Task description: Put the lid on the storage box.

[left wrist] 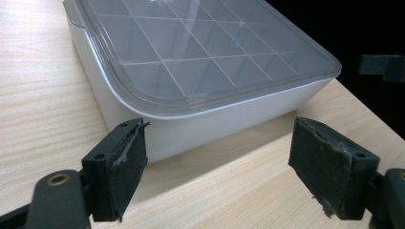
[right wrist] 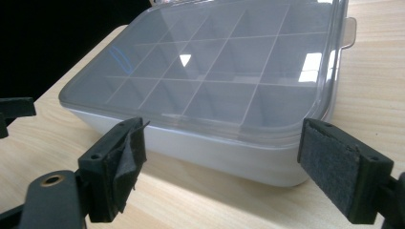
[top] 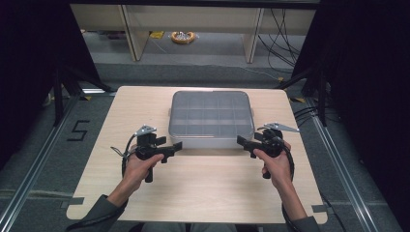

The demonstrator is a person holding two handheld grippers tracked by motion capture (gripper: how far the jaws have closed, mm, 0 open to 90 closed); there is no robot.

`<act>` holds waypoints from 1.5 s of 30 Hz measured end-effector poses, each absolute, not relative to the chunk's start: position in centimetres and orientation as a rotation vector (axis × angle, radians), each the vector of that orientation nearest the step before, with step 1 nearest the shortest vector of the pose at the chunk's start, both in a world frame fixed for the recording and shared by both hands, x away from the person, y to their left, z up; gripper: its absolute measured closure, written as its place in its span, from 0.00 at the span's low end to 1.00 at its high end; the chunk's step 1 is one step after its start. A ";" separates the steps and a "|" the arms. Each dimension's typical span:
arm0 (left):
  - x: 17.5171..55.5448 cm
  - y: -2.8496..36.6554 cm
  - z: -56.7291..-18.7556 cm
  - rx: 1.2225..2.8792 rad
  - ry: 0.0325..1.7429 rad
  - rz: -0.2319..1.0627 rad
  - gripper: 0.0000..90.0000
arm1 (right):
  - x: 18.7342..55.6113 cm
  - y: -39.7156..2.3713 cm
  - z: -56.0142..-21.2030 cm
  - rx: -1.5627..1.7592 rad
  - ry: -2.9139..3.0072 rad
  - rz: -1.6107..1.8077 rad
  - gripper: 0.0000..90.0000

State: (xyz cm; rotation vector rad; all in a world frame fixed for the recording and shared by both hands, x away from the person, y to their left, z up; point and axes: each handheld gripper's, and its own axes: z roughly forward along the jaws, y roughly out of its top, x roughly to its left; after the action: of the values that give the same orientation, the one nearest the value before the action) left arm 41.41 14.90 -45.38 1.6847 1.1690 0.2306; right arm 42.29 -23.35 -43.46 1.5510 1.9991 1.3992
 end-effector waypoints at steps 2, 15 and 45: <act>41.2 14.8 -45.5 1.688 1.173 0.220 0.22 | 42.0 -23.2 -43.6 1.550 2.003 1.405 0.20; 39.6 14.1 -46.3 1.732 1.128 0.207 0.22 | 40.7 -22.7 -43.9 1.489 2.057 1.401 0.20; 34.6 14.5 -47.6 1.816 1.042 0.178 0.22 | 36.1 -22.2 -46.3 1.485 2.185 1.379 0.18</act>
State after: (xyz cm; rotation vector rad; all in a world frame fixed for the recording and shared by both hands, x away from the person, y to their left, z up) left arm 34.56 14.48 -47.63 1.8156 1.0419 0.1781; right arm 36.14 -22.17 -46.34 1.4849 2.1847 1.3787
